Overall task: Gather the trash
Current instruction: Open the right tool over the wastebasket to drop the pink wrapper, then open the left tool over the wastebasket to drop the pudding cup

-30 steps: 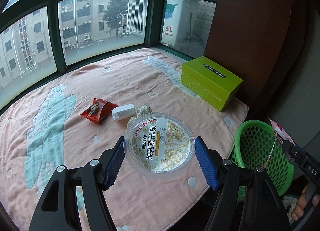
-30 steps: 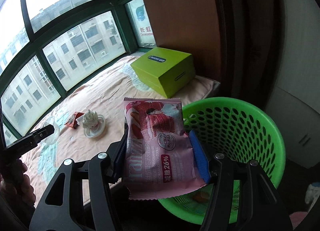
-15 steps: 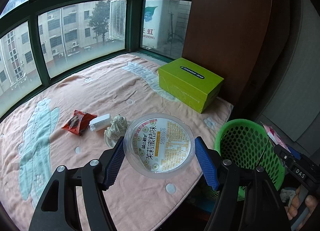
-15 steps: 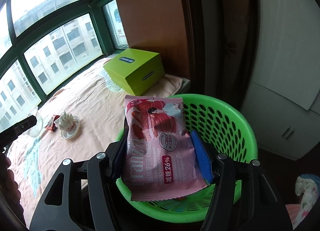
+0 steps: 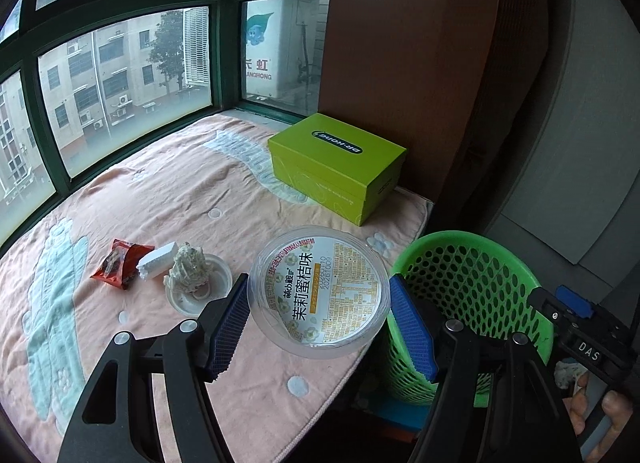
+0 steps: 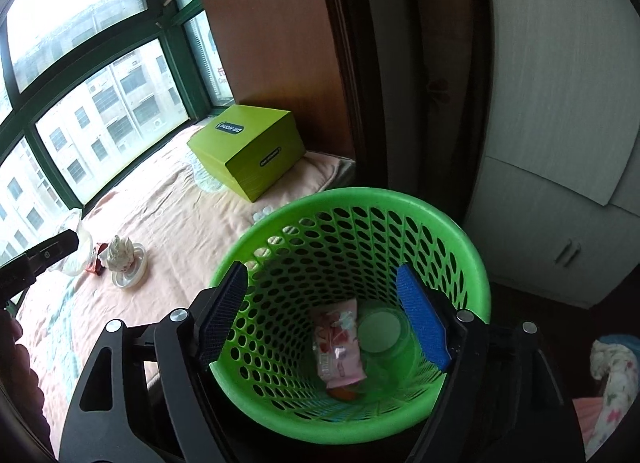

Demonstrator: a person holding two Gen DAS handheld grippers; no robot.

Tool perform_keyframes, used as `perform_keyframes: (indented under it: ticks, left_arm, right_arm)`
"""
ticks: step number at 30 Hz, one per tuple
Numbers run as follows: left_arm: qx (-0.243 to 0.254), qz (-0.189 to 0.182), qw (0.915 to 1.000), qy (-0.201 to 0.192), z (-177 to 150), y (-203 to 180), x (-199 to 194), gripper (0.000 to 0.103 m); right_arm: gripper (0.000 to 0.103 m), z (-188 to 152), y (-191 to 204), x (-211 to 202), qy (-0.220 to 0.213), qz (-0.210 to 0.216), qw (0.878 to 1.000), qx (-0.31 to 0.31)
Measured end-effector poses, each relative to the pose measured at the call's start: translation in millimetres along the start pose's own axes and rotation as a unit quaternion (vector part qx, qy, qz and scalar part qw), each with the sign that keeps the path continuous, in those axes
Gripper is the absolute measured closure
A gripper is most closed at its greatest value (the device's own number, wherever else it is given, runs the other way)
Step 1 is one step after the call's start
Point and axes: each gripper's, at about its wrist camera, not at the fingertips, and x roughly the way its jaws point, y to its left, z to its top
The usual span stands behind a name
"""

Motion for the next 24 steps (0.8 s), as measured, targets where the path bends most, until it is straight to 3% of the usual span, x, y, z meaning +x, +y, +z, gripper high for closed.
perform_keyframes:
  ticks: [24]
  left_arm:
    - [0.062,-0.068,0.9947,0.046,-7.3,-80.1,38.8,0.036]
  right_arm:
    - [0.021,0.0,-32.5,-17.8,-0.020,-0.012,0.999,0.037]
